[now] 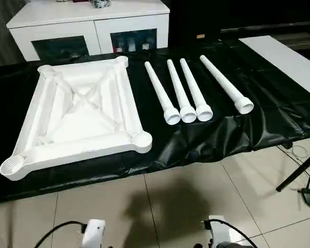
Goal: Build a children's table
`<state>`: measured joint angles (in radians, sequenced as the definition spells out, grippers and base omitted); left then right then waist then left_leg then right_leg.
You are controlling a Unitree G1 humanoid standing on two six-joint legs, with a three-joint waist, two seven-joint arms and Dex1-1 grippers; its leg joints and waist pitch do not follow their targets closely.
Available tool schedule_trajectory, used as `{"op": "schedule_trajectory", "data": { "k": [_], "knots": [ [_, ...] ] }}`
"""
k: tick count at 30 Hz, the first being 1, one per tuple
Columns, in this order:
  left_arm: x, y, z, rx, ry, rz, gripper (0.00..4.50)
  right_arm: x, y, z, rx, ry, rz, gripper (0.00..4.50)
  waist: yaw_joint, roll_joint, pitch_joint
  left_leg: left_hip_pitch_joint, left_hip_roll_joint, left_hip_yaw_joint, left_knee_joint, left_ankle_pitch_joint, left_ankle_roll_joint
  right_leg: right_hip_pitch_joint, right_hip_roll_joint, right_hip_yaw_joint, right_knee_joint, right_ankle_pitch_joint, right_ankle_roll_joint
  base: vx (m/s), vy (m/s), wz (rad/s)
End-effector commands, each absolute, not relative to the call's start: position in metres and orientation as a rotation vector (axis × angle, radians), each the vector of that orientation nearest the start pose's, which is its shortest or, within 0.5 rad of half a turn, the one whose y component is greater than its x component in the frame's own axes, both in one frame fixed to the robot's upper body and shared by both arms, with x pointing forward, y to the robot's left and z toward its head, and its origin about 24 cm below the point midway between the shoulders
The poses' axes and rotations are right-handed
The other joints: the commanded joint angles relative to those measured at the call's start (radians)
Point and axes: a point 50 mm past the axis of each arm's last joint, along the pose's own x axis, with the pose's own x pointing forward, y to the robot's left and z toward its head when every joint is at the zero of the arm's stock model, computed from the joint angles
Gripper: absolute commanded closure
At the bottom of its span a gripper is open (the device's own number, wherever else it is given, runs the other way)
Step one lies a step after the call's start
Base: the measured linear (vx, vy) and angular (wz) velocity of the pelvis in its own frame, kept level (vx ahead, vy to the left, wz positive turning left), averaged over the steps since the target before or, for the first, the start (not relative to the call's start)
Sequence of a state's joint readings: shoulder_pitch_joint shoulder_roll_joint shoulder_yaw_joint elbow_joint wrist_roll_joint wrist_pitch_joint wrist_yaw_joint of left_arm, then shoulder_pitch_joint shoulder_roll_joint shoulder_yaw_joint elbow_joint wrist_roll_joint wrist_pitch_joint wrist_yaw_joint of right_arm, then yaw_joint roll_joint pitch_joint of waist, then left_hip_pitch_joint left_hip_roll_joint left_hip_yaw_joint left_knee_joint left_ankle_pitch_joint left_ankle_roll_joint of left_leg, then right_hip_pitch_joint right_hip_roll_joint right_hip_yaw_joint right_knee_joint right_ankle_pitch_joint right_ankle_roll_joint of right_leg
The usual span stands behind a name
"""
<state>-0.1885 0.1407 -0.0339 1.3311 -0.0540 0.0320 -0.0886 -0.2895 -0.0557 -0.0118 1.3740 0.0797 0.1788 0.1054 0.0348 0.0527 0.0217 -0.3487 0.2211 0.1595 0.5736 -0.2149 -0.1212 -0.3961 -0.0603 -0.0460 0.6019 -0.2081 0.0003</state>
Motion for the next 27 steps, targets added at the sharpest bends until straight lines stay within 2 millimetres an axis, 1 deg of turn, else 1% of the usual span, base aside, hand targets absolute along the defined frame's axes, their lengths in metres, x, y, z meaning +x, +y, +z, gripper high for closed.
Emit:
{"op": "schedule_trajectory", "data": {
  "k": [1, 3, 4, 5, 6, 7, 8, 9, 10, 11, 12, 13, 14, 15, 16, 17, 18, 19, 20, 21, 22, 23, 24, 25, 27],
  "knots": [
    [0.153, 0.209, -0.15, 0.085, 1.099, -0.013, 0.04, 0.178, -0.152, -0.147, 0.027, 1.169, 0.095, 0.0, 0.003, 0.001, -0.032, -0.005, 0.014, 0.006, -0.066, -0.214, 0.064, 0.042, -0.078, 0.035, -0.082, -0.156, -0.246, 0.0, 0.0, 0.0],
    [0.167, 0.216, -0.141, 0.085, 1.006, -0.046, 0.04, 0.188, -0.149, -0.142, -0.021, 1.119, 0.172, 0.0, 0.002, 0.002, -0.033, -0.005, 0.015, 0.006, -0.067, -0.21, 0.059, 0.044, -0.077, 0.034, -0.08, -0.142, -0.247, 0.0, 0.0, 0.0],
    [0.173, 0.218, -0.136, 0.07, 0.962, -0.066, 0.04, 0.193, -0.148, -0.139, -0.038, 1.095, 0.209, 0.0, 0.003, 0.0, -0.033, -0.003, 0.016, 0.006, -0.066, -0.209, 0.06, 0.043, -0.079, 0.034, -0.077, -0.128, -0.256, 0.0, 0.0, 0.0],
    [0.18, 0.22, -0.13, 0.056, 0.9, -0.12, 0.04, 0.202, -0.148, -0.134, -0.052, 1.054, 0.263, 0.0, 0.003, -0.001, -0.032, -0.005, 0.016, 0.007, -0.066, -0.204, 0.061, 0.044, -0.076, 0.034, -0.075, -0.117, -0.258, 0.0, 0.0, 0.0],
    [0.183, 0.221, -0.126, 0.049, 0.862, -0.158, 0.04, 0.208, -0.147, -0.13, -0.058, 1.028, 0.297, 0.0, 0.003, -0.002, -0.034, -0.005, 0.017, 0.008, -0.065, -0.197, 0.067, 0.045, -0.077, 0.034, -0.072, -0.098, -0.266, 0.0, 0.0, 0.0],
    [0.187, 0.222, -0.119, 0.05, 0.806, -0.221, 0.04, 0.217, -0.149, -0.124, -0.075, 0.983, 0.354, 0.0, 0.006, -0.007, -0.035, -0.006, 0.02, 0.008, -0.065, -0.186, 0.072, 0.047, -0.078, 0.034, -0.067, -0.072, -0.275, 0.0, 0.0, 0.0],
    [0.189, 0.223, -0.114, 0.053, 0.77, -0.263, 0.04, 0.222, -0.15, -0.12, -0.087, 0.955, 0.392, 0.0, 0.007, -0.005, -0.035, -0.008, 0.021, 0.009, -0.064, -0.176, 0.077, 0.049, -0.078, 0.035, -0.063, -0.057, -0.277, 0.0, 0.0, 0.0],
    [0.19, 0.222, -0.108, 0.057, 0.722, -0.323, 0.04, 0.227, -0.152, -0.115, -0.106, 0.916, 0.446, 0.0, 0.008, -0.009, -0.036, -0.009, 0.023, 0.011, -0.061, -0.154, 0.087, 0.051, -0.076, 0.033, -0.058, -0.022, -0.281, 0.0, 0.0, 0.0],
    [0.19, 0.219, -0.101, 0.07, 0.671, -0.392, 0.04, 0.229, -0.153, -0.11, -0.137, 0.882, 0.519, 0.0, 0.011, -0.007, -0.037, -0.01, 0.024, 0.012, -0.059, -0.139, 0.091, 0.052, -0.077, 0.033, -0.055, -0.004, -0.284, 0.0, 0.0, 0.0],
    [0.189, 0.217, -0.096, 0.078, 0.642, -0.434, 0.04, 0.229, -0.154, -0.107, -0.157, 0.865, 0.565, 0.0, 0.014, -0.003, -0.036, -0.011, 0.026, 0.014, -0.057, -0.13, 0.1, 0.052, -0.075, 0.032, -0.052, 0.016, -0.282, 0.0, 0.0, 0.0],
    [0.187, 0.213, -0.09, 0.085, 0.603, -0.496, 0.04, 0.225, -0.153, -0.104, -0.19, 0.827, 0.652, 0.0, 0.013, -0.005, -0.037, -0.007, 0.023, 0.021, -0.053, -0.122, 0.105, 0.048, -0.069, 0.032, -0.052, 0.032, -0.281, 0.0, 0.0, 0.0],
    [0.185, 0.21, -0.086, 0.088, 0.582, -0.532, 0.04, 0.222, -0.152, -0.102, -0.21, 0.805, 0.709, 0.0, 0.016, -0.006, -0.039, -0.008, 0.024, 0.021, -0.05, -0.111, 0.11, 0.049, -0.069, 0.033, -0.049, 0.058, -0.277, 0.0, 0.0, 0.0],
    [0.181, 0.207, -0.081, 0.1, 0.559, -0.592, 0.04, 0.217, -0.15, -0.098, -0.232, 0.77, 0.782, 0.0, 0.02, -0.006, -0.037, -0.006, 0.022, 0.023, -0.05, -0.115, 0.112, 0.047, -0.066, 0.033, -0.051, 0.062, -0.276, 0.0, 0.0, 0.0],
    [0.178, 0.204, -0.077, 0.109, 0.543, -0.639, 0.04, 0.213, -0.148, -0.095, -0.248, 0.746, 0.837, 0.0, 0.025, -0.007, -0.039, -0.006, 0.025, 0.02, -0.049, -0.116, 0.111, 0.051, -0.068, 0.034, -0.049, 0.069, -0.273, 0.0, 0.0, 0.0],
    [0.173, 0.203, -0.073, 0.127, 0.525, -0.681, 0.04, 0.208, -0.145, -0.091, -0.249, 0.721, 0.897, 0.0, 0.028, -0.011, -0.036, -0.009, 0.026, 0.021, -0.051, -0.129, 0.116, 0.05, -0.065, 0.035, -0.05, 0.072, -0.261, 0.0, 0.0, 0.0],
    [0.169, 0.201, -0.069, 0.147, 0.509, -0.717, 0.04, 0.204, -0.143, -0.088, -0.245, 0.699, 0.953, 0.0, 0.026, -0.012, -0.034, -0.009, 0.025, 0.022, -0.052, -0.145, 0.118, 0.047, -0.064, 0.035, -0.053, 0.055, -0.258, 0.0, 0.0, 0.0],
    [0.168, 0.201, -0.068, 0.16, 0.503, -0.732, 0.04, 0.203, -0.141, -0.086, -0.24, 0.688, 0.975, 0.0, 0.025, -0.008, -0.03, -0.008, 0.024, 0.022, -0.058, -0.19, 0.11, 0.045, -0.062, 0.035, -0.059, -0.006, -0.251, 0.0, 0.0, 0.0],
    [0.164, 0.199, -0.063, 0.16, 0.492, -0.768, 0.04, 0.202, -0.138, -0.077, -0.211, 0.66, 1.009, 0.0, 0.023, -0.01, -0.027, -0.007, 0.024, 0.023, -0.061, -0.216, 0.104, 0.042, -0.061, 0.036, -0.063, -0.045, -0.247, 0.0, 0.0, 0.0],
    [0.161, 0.197, -0.06, 0.16, 0.485, -0.794, 0.04, 0.201, -0.136, -0.071, -0.19, 0.639, 1.035, 0.0, 0.022, -0.012, -0.017, -0.004, 0.027, 0.02, -0.071, -0.295, 0.079, 0.038, -0.061, 0.04, -0.075, -0.183, -0.22, 0.0, 0.0, 0.0],
    [0.161, 0.197, -0.06, 0.16, 0.485, -0.794, 0.04, 0.201, -0.136, -0.071, -0.19, 0.639, 1.035, 0.0, 0.023, -0.012, -0.015, -0.003, 0.028, 0.018, -0.074, -0.316, 0.073, 0.037, -0.063, 0.042, -0.078, -0.225, -0.208, 0.0, 0.0, 0.0],
    [0.159, 0.195, -0.046, 0.154, 0.444, -0.826, 0.04, 0.199, -0.134, -0.053, -0.16, 0.589, 1.094, 0.0, 0.019, -0.012, -0.012, 0.001, 0.025, 0.017, -0.076, -0.342, 0.061, 0.032, -0.061, 0.045, -0.084, -0.288, -0.187, 0.0, 0.0, 0.0],
    [0.158, 0.194, -0.041, 0.157, 0.431, -0.832, 0.04, 0.198, -0.133, -0.047, -0.152, 0.576, 1.112, 0.0, 0.023, -0.012, -0.01, 0.0, 0.028, 0.014, -0.079, -0.349, 0.057, 0.035, -0.062, 0.048, -0.084, -0.303, -0.174, 0.0, 0.0, 0.0],
    [0.162, 0.194, -0.031, 0.166, 0.387, -0.821, 0.04, 0.198, -0.134, -0.037, -0.147, 0.547, 1.132, 0.0, 0.022, -0.013, -0.009, 0.0, 0.029, 0.013, -0.08, -0.354, 0.058, 0.03, -0.061, 0.052, -0.088, -0.318, -0.158, 0.0, 0.0, 0.0],
    [0.163, 0.194, -0.027, 0.169, 0.372, -0.818, 0.04, 0.198, -0.134, -0.034, -0.146, 0.538, 1.14, 0.0, 0.022, -0.014, -0.007, -0.001, 0.027, 0.012, -0.082, -0.36, 0.054, 0.03, -0.058, 0.051, -0.089, -0.329, -0.152, 0.0, 0.0, 0.0],
    [0.171, 0.189, 0.011, 0.146, 0.243, -0.803, 0.04, 0.196, -0.133, -0.001, -0.083, 0.447, 1.206, 0.0, 0.025, -0.015, -0.011, 0.003, 0.027, 0.013, -0.081, -0.352, 0.047, 0.03, -0.056, 0.053, -0.086, -0.308, -0.153, 0.0, 0.0, 0.0]
  ]
}}
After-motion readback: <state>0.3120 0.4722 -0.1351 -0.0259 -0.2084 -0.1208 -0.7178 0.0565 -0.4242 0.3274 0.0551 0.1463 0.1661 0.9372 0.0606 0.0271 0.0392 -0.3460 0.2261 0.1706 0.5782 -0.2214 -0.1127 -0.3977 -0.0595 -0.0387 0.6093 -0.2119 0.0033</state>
